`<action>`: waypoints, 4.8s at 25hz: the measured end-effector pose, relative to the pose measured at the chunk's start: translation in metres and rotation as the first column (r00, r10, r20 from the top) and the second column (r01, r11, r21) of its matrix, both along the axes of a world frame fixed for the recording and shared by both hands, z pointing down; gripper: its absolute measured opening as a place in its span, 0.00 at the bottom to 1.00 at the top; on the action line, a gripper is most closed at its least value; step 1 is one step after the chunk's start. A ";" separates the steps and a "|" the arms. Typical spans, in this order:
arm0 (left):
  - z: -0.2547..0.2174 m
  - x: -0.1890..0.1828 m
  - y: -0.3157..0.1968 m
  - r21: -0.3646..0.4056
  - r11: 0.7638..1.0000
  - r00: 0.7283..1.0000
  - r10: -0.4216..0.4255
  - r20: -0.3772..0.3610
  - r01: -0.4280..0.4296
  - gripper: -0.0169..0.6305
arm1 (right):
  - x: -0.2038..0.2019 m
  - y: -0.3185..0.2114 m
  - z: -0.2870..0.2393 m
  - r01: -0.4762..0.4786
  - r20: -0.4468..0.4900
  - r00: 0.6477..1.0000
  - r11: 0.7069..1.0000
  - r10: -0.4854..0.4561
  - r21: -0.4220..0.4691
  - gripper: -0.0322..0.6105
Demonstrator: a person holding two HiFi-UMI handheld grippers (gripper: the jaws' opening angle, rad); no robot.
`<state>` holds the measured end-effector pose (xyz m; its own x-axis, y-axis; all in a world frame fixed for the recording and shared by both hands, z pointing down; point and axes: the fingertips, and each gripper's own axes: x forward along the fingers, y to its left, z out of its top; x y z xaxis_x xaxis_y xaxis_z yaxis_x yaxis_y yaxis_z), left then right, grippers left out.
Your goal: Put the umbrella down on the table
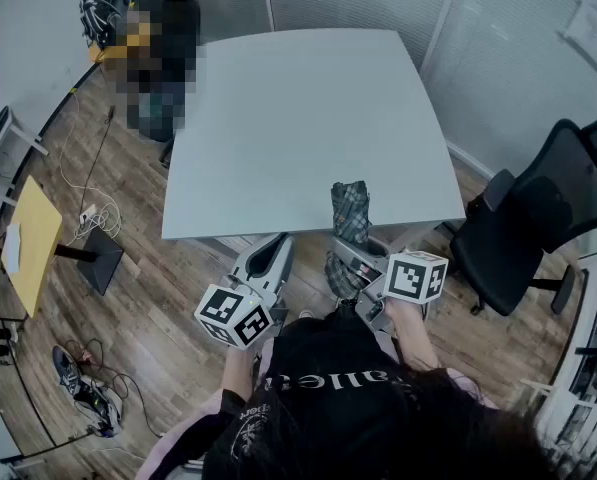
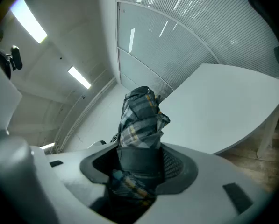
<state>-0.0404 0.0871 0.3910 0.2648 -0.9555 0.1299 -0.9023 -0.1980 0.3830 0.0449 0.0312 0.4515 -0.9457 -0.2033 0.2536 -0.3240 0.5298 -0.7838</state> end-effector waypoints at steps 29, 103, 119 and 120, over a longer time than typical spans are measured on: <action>0.005 0.057 -0.065 -0.010 0.998 0.998 -0.064 0.018 0.065 0.07 | 0.047 -0.062 0.013 0.089 -0.001 0.996 0.996 -0.089 -0.011 0.43; 0.074 -0.243 -0.208 -0.145 0.989 1.000 -0.006 -0.030 0.001 0.07 | -0.239 -0.426 0.229 0.208 -0.744 0.667 0.970 -0.047 0.124 0.43; 0.091 -0.254 -0.196 -0.199 0.979 0.997 -0.065 -0.044 0.055 0.07 | -0.236 -0.423 0.259 0.152 -0.741 0.672 0.978 0.006 0.146 0.46; 0.091 -0.253 -0.196 -0.201 0.978 0.997 -0.062 -0.042 0.052 0.07 | -0.236 -0.423 0.259 0.152 -0.738 0.675 0.977 0.010 0.152 0.46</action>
